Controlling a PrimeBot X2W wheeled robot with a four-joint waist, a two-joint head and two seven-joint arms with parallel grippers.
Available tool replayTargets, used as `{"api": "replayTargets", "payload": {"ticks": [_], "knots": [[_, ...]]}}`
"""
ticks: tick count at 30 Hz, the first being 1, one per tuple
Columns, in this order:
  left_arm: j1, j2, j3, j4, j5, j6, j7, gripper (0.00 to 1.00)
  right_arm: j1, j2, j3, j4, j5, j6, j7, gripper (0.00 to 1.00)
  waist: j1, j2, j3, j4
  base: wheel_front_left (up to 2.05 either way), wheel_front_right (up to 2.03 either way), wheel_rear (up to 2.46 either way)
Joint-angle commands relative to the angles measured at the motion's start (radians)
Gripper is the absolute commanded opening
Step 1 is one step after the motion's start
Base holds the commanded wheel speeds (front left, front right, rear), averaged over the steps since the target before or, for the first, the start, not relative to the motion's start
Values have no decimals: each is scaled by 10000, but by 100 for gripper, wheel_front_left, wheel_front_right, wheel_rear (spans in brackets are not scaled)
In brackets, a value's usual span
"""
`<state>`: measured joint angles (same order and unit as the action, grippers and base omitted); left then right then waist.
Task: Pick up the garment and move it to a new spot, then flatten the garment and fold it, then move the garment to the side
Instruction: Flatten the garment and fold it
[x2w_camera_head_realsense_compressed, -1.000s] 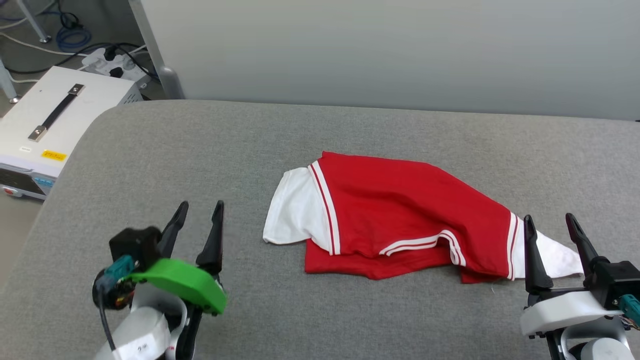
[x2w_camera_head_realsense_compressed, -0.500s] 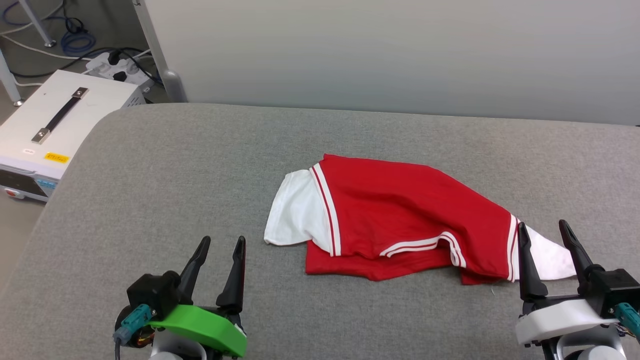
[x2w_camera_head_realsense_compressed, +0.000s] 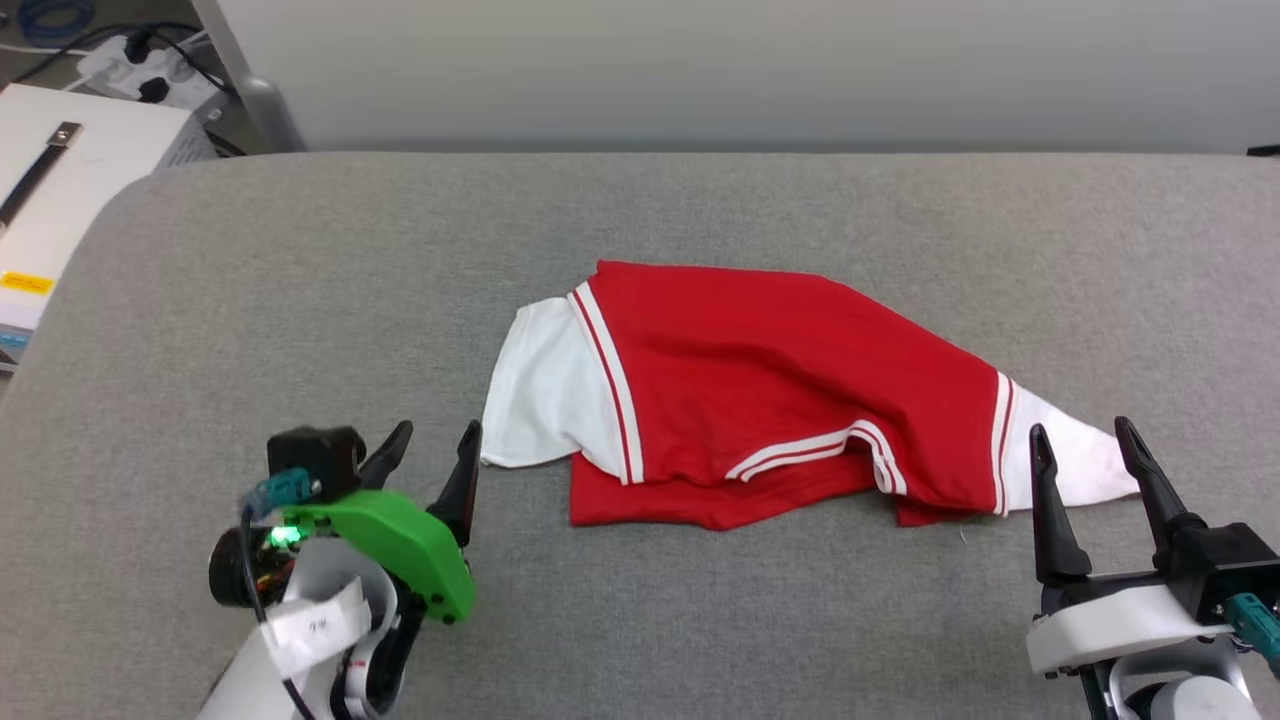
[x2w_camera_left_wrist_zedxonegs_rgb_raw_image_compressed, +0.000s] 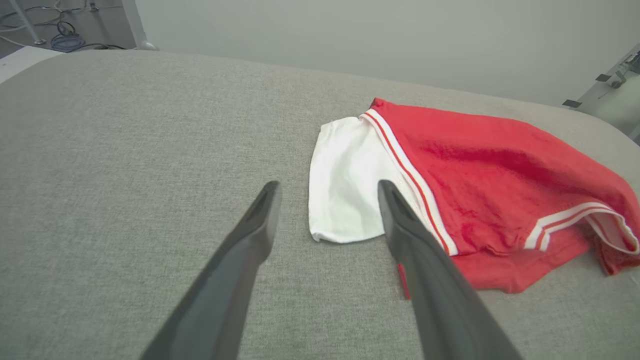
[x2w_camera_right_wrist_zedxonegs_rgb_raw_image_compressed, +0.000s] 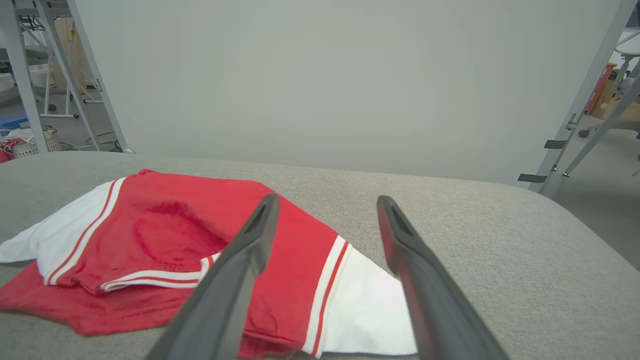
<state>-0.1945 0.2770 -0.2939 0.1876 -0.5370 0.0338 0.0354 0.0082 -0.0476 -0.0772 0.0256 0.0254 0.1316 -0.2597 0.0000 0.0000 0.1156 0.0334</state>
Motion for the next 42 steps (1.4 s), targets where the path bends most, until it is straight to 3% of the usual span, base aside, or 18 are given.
{"api": "replayTargets", "payload": {"ticks": [1,5,9,14,19,20,21,22,31,42], "knots": [[-393,196,-66,24,22,155,522,100,-238,-26,47,-60,-83,-9,-21,100,0,0,633,-521,0,0,0],[-1003,535,-369,148,-15,416,2605,100,-408,-26,130,-132,-101,-9,-21,100,0,0,1114,-823,0,0,0],[-1538,822,-435,243,148,864,3830,100,-523,-26,176,-184,-88,-9,-21,100,0,0,1468,-1060,0,0,0],[-1831,1022,-538,564,296,1115,4540,100,-641,-26,179,-211,-68,-9,-21,100,0,0,1750,-1245,0,0,0],[-1671,1022,-824,1114,144,959,5129,100,-714,-26,109,-211,-49,-9,-21,100,0,0,1863,-1261,0,0,0],[-1630,1017,-860,1197,127,952,5181,50,-724,-26,95,-203,-48,-9,-21,100,0,0,1862,-1237,0,0,0],[-1597,1011,-889,1258,108,933,5213,28,-731,-26,89,-194,-50,-9,-21,100,0,0,1855,-1212,0,0,0],[-1558,992,-912,1301,71,897,5214,0,-740,-26,86,-185,-52,-9,-21,100,0,0,1839,-1170,0,0,0],[-1048,835,-395,718,-464,929,4338,0,-629,-26,-81,55,-158,-9,-21,100,0,0,1235,-651,0,0,0],[1139,1429,404,-2064,-1252,1346,4388,0,-245,-26,-591,747,-199,-9,154,100,0,0,250,115,0,0,0]]}}
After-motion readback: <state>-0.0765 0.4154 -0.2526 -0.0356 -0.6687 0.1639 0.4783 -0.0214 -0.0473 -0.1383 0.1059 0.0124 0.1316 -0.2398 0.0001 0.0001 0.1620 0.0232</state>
